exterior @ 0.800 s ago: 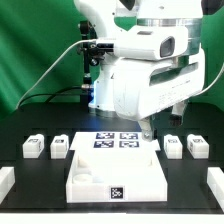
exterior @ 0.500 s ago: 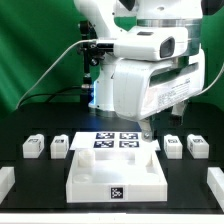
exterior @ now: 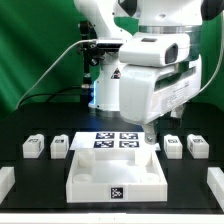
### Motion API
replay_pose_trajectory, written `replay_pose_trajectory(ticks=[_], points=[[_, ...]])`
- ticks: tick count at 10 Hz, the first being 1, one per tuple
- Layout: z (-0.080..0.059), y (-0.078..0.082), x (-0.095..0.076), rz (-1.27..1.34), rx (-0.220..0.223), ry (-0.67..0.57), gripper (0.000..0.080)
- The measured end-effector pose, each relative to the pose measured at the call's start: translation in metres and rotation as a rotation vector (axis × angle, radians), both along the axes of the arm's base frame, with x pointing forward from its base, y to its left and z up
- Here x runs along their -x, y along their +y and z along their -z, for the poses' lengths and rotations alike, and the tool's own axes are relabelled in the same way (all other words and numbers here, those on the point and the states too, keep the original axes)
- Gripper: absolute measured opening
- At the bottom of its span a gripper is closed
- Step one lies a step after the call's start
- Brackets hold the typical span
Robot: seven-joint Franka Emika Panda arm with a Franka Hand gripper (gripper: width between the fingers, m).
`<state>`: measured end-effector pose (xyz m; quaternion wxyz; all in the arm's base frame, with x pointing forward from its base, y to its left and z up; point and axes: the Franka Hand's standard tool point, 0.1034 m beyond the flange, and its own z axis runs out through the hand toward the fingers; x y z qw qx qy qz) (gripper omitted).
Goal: Assemble one leg
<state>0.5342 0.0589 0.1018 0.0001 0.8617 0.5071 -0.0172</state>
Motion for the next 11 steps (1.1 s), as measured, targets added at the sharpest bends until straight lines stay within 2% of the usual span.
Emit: replay_pose_trajectory(ticks=[1, 3, 4, 8, 10, 11], points=[[0.001, -0.007, 0.015, -0.191, 0.008, 0.006, 0.065], [0.003, -0.022, 0.035, -0.455, 0.007, -0.018, 0.065], [0.005, -0.025, 0.036, -0.531, 0.003, -0.01, 0.065], [0.008, -0.028, 0.04, -0.53, 0.002, -0.003, 0.065], [0.035, -0.047, 0.08, -0.543, -0.004, 0.008, 0.065], [0.053, -0.059, 0.103, -0.54, -0.013, 0.024, 0.0649]])
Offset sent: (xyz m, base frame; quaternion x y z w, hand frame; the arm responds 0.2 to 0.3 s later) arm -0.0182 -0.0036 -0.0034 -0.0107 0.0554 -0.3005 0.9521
